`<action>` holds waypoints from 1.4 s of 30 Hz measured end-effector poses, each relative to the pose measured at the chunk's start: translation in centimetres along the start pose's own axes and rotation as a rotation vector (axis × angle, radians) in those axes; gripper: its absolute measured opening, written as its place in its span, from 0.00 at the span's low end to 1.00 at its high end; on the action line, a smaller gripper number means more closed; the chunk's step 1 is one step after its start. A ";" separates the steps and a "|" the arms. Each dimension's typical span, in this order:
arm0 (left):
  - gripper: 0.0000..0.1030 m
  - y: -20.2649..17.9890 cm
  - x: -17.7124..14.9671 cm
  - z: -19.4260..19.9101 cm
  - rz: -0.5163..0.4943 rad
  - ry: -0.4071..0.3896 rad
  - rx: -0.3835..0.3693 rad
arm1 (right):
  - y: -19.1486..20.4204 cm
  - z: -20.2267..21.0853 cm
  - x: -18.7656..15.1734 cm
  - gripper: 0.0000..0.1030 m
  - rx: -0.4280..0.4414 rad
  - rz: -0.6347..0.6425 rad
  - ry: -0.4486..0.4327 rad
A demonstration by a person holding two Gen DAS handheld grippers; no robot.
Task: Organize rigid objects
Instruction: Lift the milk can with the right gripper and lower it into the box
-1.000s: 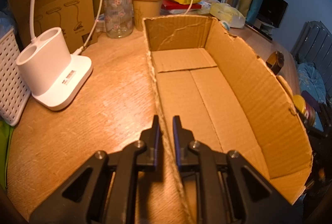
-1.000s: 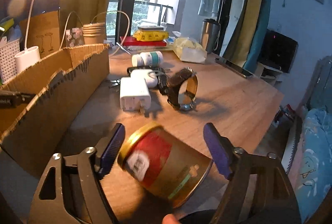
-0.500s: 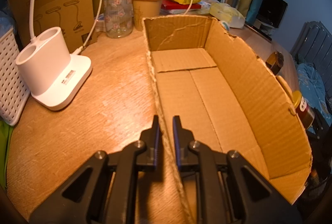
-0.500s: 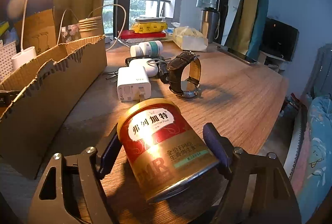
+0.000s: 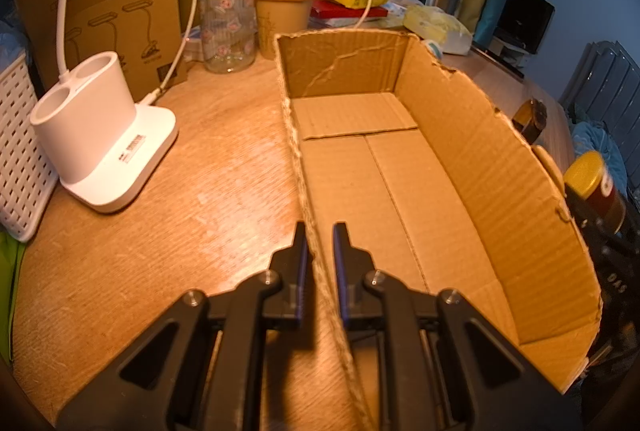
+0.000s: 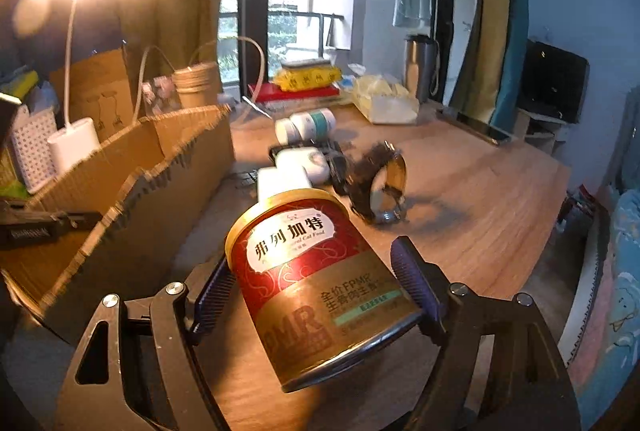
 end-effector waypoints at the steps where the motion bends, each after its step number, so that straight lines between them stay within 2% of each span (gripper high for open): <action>1: 0.13 0.0 0.0 0.0 0.000 0.000 0.000 | 0.3 0.2 0.4 0.77 0.009 0.001 -0.007; 10: 0.13 0.0 0.0 0.0 0.000 0.000 0.001 | 4.6 3.6 4.9 0.77 0.137 0.027 -0.087; 17: 0.12 0.0 0.0 0.0 0.001 0.000 0.001 | 8.8 4.9 6.3 0.77 0.243 0.073 -0.107; 22: 0.12 0.0 0.0 0.0 0.001 0.000 0.001 | 11.0 4.3 5.9 0.77 0.293 0.091 -0.082; 26: 0.12 0.0 0.0 0.0 0.001 0.000 0.000 | 11.9 4.0 5.4 0.77 0.297 0.098 -0.056; 42: 0.12 0.0 0.0 0.0 0.002 0.000 0.000 | 12.7 1.5 3.5 0.78 0.340 0.000 0.100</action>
Point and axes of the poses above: each gripper's, at about its wrist camera, not at the fingertips, and z roughly against the way its jaws point, y to its left, x to its top, the point moved 6 cm from there along -z, roughly the way its jaws point, and after that the axes turned 2 degrees about y, right-handed, at the moved point
